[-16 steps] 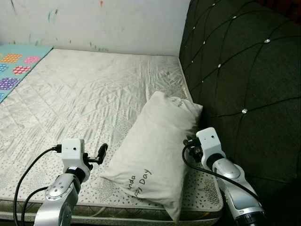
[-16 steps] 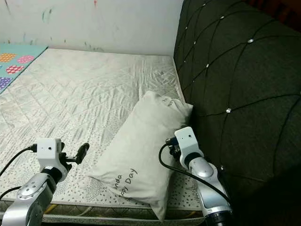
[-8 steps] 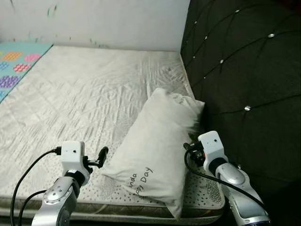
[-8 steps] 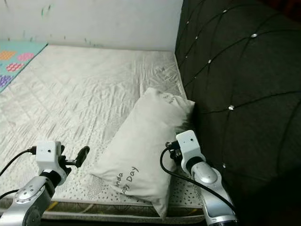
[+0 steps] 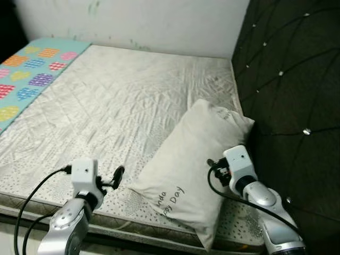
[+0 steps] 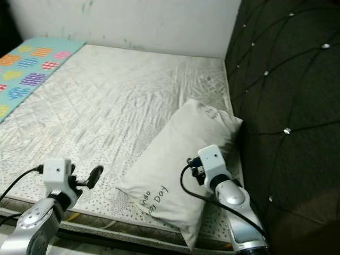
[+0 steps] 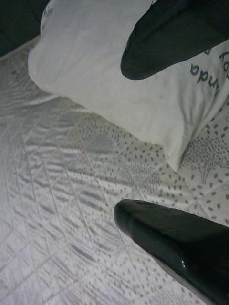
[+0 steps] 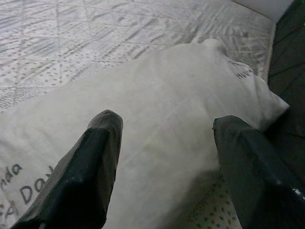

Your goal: Clean up the room

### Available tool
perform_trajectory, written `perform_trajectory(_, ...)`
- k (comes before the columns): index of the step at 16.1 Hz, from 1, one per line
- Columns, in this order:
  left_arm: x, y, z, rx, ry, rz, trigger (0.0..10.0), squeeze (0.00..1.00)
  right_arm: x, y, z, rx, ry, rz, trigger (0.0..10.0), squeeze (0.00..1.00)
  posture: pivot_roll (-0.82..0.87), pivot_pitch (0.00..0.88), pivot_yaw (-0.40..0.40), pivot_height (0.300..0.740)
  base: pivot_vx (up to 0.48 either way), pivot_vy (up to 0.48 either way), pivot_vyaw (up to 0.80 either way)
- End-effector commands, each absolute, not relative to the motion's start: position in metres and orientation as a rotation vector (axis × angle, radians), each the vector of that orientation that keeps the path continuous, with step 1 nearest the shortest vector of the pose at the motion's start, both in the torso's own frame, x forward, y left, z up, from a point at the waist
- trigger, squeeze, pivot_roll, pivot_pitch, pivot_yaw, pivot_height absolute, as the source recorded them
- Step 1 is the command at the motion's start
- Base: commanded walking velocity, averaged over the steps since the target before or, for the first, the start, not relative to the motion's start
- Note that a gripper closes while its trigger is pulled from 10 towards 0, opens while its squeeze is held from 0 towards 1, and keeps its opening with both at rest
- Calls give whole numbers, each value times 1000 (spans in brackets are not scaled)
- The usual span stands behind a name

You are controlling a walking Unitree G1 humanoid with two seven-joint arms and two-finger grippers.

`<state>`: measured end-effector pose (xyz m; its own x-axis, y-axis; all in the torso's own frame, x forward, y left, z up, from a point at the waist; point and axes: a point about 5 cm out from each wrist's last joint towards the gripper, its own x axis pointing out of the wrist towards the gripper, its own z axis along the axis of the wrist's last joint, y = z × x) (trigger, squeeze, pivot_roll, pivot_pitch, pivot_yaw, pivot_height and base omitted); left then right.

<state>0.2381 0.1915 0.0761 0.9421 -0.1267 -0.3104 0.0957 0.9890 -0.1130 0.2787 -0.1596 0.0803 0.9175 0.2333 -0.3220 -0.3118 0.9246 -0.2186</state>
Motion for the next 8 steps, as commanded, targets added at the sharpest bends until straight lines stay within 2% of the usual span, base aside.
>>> perform_trajectory(1, 239, 192, 77, -91, 328, -114, 10000, 0, 284, -161, 84, -264, 289, 268, 10000, 0, -141, 38, -48, 740, 0, 0, 0)
perform_trajectory(5, 239, 191, 77, -91, 327, -112, 10000, 0, 284, -159, 85, -256, 280, 272, 10000, 0, -142, 38, -52, 735, 0, 0, 0)
perform_trajectory(8, 240, 191, 77, -91, 325, -108, 10000, 0, 285, -159, 85, -255, 278, 276, 10000, 0, -142, 39, -54, 695, 0, 0, 0)
